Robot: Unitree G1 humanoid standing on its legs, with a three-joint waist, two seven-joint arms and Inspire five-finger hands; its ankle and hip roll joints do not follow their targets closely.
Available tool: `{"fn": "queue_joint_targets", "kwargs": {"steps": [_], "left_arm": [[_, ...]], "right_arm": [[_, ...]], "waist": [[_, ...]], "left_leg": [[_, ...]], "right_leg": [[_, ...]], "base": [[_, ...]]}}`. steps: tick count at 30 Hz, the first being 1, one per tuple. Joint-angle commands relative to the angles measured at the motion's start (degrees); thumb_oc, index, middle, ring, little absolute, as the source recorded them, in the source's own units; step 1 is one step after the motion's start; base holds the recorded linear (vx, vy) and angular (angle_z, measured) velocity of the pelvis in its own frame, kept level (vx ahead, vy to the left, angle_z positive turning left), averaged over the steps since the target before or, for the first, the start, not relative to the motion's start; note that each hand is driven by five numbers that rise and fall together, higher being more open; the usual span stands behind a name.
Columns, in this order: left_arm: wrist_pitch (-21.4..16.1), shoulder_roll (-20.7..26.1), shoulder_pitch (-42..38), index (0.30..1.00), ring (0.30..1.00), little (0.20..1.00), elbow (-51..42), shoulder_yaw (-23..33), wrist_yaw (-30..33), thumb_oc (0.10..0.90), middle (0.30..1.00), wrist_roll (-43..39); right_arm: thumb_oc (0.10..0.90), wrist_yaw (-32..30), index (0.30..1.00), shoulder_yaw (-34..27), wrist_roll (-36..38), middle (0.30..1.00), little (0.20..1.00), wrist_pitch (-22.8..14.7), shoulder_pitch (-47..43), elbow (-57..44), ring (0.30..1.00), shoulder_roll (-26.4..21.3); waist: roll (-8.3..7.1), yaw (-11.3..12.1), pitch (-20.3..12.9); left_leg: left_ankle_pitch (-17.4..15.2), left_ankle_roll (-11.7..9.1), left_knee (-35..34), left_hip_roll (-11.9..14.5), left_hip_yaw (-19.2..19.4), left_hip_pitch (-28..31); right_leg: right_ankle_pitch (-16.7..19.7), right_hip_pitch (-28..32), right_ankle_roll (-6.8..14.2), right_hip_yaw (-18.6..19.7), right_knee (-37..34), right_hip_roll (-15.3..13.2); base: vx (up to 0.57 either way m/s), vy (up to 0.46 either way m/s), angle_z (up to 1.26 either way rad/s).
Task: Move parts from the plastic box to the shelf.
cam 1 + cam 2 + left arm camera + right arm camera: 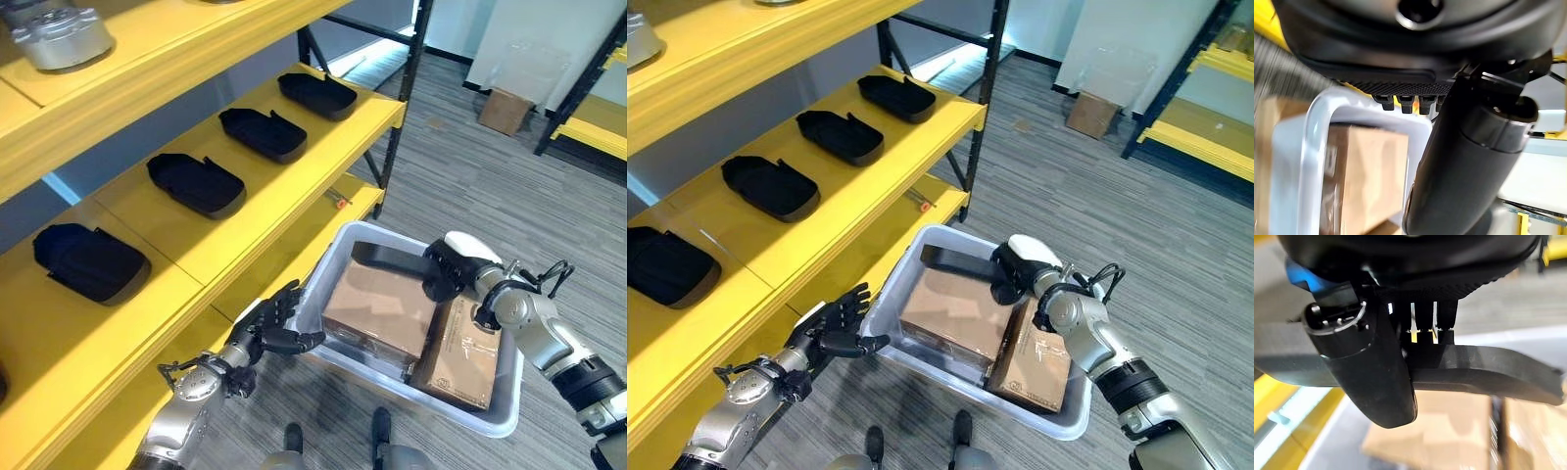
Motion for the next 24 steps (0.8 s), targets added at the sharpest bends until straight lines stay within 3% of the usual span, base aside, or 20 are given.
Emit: {"fn": "queue_joint_targets", "kwargs": {"steps": [1, 3, 4, 7, 9, 13, 17, 24], "left_arm": [[-13.07, 3.01, -2.29, 1.000, 1.000, 1.000, -4.46, 2.50, 7.21, 0.900, 1.000, 10.97], [-13.13, 3.08, -2.35, 1.000, 1.000, 1.000, -4.52, 2.51, 7.48, 0.900, 1.000, 11.25], [-15.87, 3.58, -2.95, 1.000, 1.000, 1.000, -4.81, 2.75, 10.17, 0.900, 1.000, 15.00], [-18.33, 4.14, -3.83, 1.000, 1.000, 1.000, -5.50, 2.73, 12.78, 0.900, 1.000, 19.29], [-20.50, 5.36, -4.96, 1.000, 1.000, 1.000, -6.34, 2.64, 16.08, 0.900, 1.000, 25.28], [-22.40, 6.87, -6.62, 1.000, 1.000, 1.000, -6.41, 1.63, 17.19, 0.900, 1.000, 29.58], [-24.14, 9.35, -9.28, 1.000, 1.000, 1.000, -6.45, -1.66, 13.23, 0.900, 1.000, 31.47], [-23.43, 10.54, -10.06, 1.000, 1.000, 1.000, -6.39, -5.50, 4.19, 0.900, 1.000, 27.41]], "right_arm": [[0.400, 8.52, 0.300, -5.08, 4.68, 0.300, 0.300, 1.18, -4.12, -7.18, 0.300, -4.19], [0.400, 8.89, 0.300, -5.26, 4.69, 0.300, 0.300, 1.33, -3.91, -7.51, 0.300, -4.27], [0.400, 12.59, 0.300, -5.24, 5.16, 0.300, 0.300, 2.46, -3.31, -9.00, 0.300, -4.69], [0.400, 15.42, 0.300, -5.19, 5.40, 0.300, 0.300, 3.68, -2.77, -10.87, 0.300, -5.06], [0.400, 16.36, 0.300, -4.42, 3.82, 0.300, 0.300, 2.74, -2.91, -12.09, 0.300, -5.76], [0.400, 18.29, 0.300, -3.58, 2.75, 0.300, 0.300, 1.88, -3.75, -13.44, 0.300, -6.41], [0.400, 18.66, 0.300, -0.59, 1.52, 0.300, 0.300, 0.59, -7.72, -15.42, 0.300, -7.96], [0.400, 18.34, 0.300, 1.93, 1.00, 0.300, 0.300, 0.01, -13.16, -18.43, 0.300, -8.56]], "waist": [[-3.05, -0.65, -7.20], [-3.09, -0.63, -7.26], [-3.42, -0.96, -7.67], [-3.81, -1.21, -7.95], [-4.17, -1.53, -8.27], [-4.36, -1.95, -8.52], [-4.16, -2.44, -8.95], [-3.28, -2.69, -9.22]], "left_leg": [[-0.81, -0.87, -0.46, 2.30, 1.77, -1.02], [-0.86, -0.87, -0.46, 2.28, 1.81, -0.98], [-1.20, -0.84, -0.46, 2.18, 2.05, -0.68], [-1.45, -0.83, -0.46, 2.09, 2.25, -0.43], [-1.74, -0.70, -0.46, 2.03, 2.62, -0.11], [-2.01, -0.56, -0.46, 1.97, 3.07, 0.24], [-2.29, -0.36, -0.46, 2.04, 3.55, 0.57], [-2.46, -0.34, -0.46, 2.23, 4.21, 0.86]], "right_leg": [[-4.40, 3.97, 3.11, 0.24, 0.01, -1.97], [-4.41, 3.99, 3.12, 0.27, 0.01, -1.97], [-4.48, 4.10, 3.24, 0.45, 0.01, -1.89], [-4.45, 4.16, 3.35, 0.73, 0.01, -1.85], [-4.40, 4.23, 3.44, 0.90, 0.01, -1.71], [-4.37, 4.34, 3.54, 1.22, 0.01, -1.61], [-4.38, 4.33, 3.70, 1.99, 0.01, -1.46], [-4.57, 4.57, 3.74, 2.20, 0.01, -1.58]], "base": [[-0.02, 0.023, -0.17], [-0.02, 0.007, -0.16], [-0.02, -0.001, -0.12], [-0.02, -0.001, -0.03], [-0.04, -0.003, -0.02], [-0.03, 0.004, -0.05], [-0.05, 0.017, -0.06], [-0.02, 0.026, -0.11]]}}
